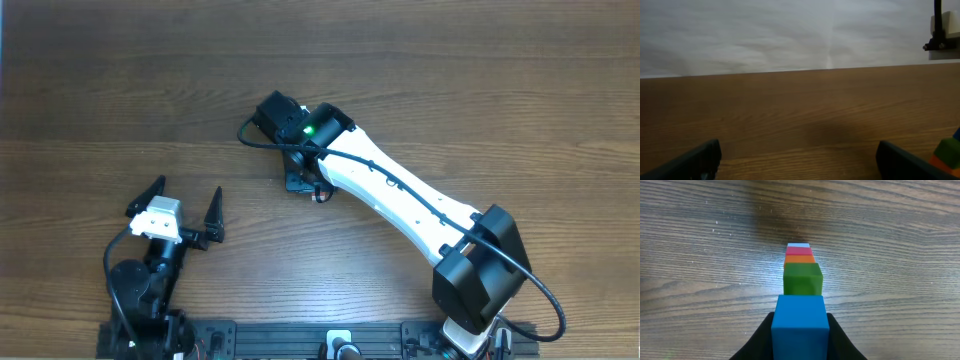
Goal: Stack Cubes
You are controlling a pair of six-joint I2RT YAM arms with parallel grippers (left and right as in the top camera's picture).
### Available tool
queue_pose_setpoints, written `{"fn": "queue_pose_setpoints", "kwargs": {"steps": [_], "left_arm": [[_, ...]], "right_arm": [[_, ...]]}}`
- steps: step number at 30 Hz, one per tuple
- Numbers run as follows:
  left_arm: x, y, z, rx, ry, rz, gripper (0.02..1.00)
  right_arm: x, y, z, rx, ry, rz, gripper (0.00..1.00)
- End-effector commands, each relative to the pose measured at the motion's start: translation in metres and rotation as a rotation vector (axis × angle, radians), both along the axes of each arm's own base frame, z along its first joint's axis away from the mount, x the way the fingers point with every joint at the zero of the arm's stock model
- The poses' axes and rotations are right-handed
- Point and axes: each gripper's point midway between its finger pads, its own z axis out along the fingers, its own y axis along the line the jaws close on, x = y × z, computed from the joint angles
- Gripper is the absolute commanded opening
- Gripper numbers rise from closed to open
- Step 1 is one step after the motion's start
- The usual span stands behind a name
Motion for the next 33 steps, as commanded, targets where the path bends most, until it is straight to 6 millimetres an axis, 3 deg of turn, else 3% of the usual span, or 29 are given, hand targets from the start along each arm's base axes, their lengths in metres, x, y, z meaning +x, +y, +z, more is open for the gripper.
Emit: {"fn": "queue_pose_setpoints", "kwargs": {"steps": [1,33], "left_arm": [[-0.0006,-0.0027,-0.0006,0.017,-0.008,-0.015,1.0],[-0.0006,-0.0027,-0.0006,0.017,-0.008,-0.015,1.0]], "right_arm": [[0.0046,0.0065,0.0012,0.01,-0.011,-0.012,0.012],[0.0118,0.0022,-0.0021,-0.012,-0.034,-0.048,0.009]]}}
